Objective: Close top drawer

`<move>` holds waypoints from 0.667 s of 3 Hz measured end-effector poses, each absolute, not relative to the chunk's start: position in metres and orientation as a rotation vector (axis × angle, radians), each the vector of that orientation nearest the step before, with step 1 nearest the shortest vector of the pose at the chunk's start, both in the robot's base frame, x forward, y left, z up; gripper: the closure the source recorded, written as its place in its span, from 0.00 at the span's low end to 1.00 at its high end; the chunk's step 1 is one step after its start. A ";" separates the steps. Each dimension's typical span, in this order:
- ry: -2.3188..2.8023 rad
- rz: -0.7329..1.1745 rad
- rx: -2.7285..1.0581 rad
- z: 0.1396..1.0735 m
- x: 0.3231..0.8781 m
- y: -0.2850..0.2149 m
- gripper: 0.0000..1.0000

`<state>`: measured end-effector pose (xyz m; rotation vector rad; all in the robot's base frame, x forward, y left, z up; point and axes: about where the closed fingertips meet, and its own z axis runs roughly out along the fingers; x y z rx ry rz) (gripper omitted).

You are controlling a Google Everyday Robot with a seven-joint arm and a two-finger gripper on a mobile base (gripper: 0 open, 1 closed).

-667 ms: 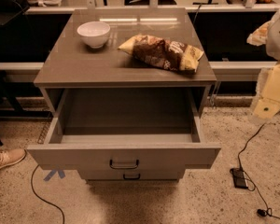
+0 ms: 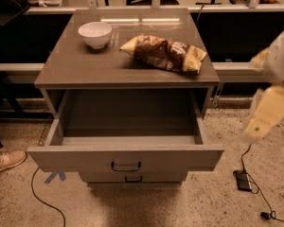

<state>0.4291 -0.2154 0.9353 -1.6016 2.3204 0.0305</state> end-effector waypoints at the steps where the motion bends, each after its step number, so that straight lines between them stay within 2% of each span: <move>1: 2.446 0.281 -1.333 0.860 0.414 -0.203 0.19; 2: 2.548 0.446 -1.150 0.787 0.403 -0.187 0.42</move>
Offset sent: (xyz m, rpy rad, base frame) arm -0.0381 0.0468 -0.2407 0.4018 0.3367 -0.4603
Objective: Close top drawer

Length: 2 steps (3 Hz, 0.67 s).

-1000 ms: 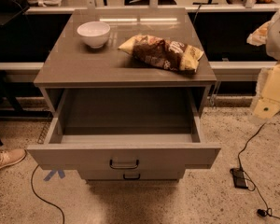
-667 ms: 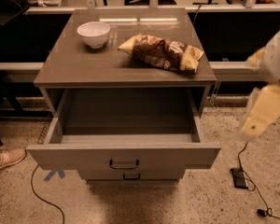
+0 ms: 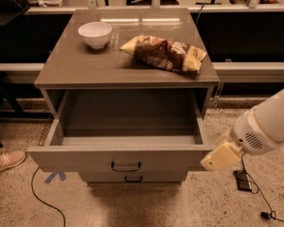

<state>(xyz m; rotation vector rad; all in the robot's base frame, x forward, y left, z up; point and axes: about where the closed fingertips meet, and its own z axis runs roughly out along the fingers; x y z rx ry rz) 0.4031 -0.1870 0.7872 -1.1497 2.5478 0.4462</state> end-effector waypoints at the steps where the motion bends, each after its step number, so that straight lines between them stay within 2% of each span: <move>1: 2.640 0.524 -1.037 0.724 0.394 -0.174 0.65; 2: 2.720 0.549 -0.887 0.671 0.397 -0.169 0.89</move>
Offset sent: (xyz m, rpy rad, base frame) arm 0.0070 0.0218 -0.1859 0.0636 0.1967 -0.3677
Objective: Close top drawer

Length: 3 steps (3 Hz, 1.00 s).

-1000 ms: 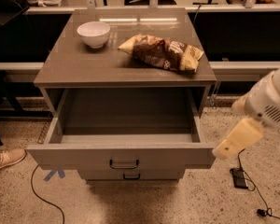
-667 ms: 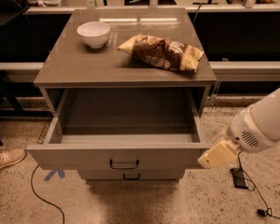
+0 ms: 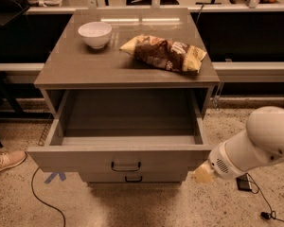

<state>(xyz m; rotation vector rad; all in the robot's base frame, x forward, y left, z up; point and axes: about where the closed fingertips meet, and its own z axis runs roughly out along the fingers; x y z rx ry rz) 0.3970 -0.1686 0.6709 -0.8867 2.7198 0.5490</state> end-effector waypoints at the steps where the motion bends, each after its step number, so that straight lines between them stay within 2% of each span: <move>1: 2.714 0.540 -0.853 0.672 0.402 -0.168 1.00; 2: 2.714 0.540 -0.853 0.672 0.402 -0.168 1.00; 3: 2.667 0.548 -0.792 0.661 0.428 -0.162 1.00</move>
Offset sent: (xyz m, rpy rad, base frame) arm 0.0057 0.0004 0.0001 0.0029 -0.0141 -0.0288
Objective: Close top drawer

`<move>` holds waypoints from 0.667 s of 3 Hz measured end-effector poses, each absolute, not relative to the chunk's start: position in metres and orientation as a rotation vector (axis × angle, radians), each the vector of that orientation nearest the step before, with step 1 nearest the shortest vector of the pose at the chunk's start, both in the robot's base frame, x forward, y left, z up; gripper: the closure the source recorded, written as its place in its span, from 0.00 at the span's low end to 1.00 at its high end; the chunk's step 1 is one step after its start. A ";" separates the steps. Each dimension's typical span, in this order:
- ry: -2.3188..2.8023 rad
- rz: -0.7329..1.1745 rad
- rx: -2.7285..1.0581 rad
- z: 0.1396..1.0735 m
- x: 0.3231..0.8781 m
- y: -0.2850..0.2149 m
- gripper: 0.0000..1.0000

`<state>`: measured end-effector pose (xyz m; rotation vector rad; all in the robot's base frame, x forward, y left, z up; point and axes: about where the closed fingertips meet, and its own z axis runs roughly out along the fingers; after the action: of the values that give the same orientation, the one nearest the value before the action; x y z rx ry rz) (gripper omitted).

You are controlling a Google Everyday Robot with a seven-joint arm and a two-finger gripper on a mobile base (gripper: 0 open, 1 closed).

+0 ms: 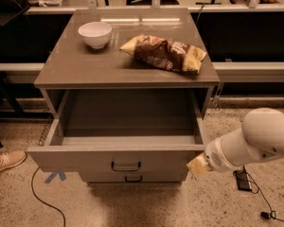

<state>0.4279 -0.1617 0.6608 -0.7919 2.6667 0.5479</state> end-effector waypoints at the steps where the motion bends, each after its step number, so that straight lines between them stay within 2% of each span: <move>1: 2.594 0.576 -0.771 0.652 0.465 -0.149 1.00; 2: 2.594 0.576 -0.771 0.652 0.465 -0.149 1.00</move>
Offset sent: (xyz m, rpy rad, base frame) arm 0.1995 0.0734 -0.0091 0.2423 -0.2548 -0.0024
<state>0.4653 -0.1486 0.6522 -0.7713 2.5940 0.5761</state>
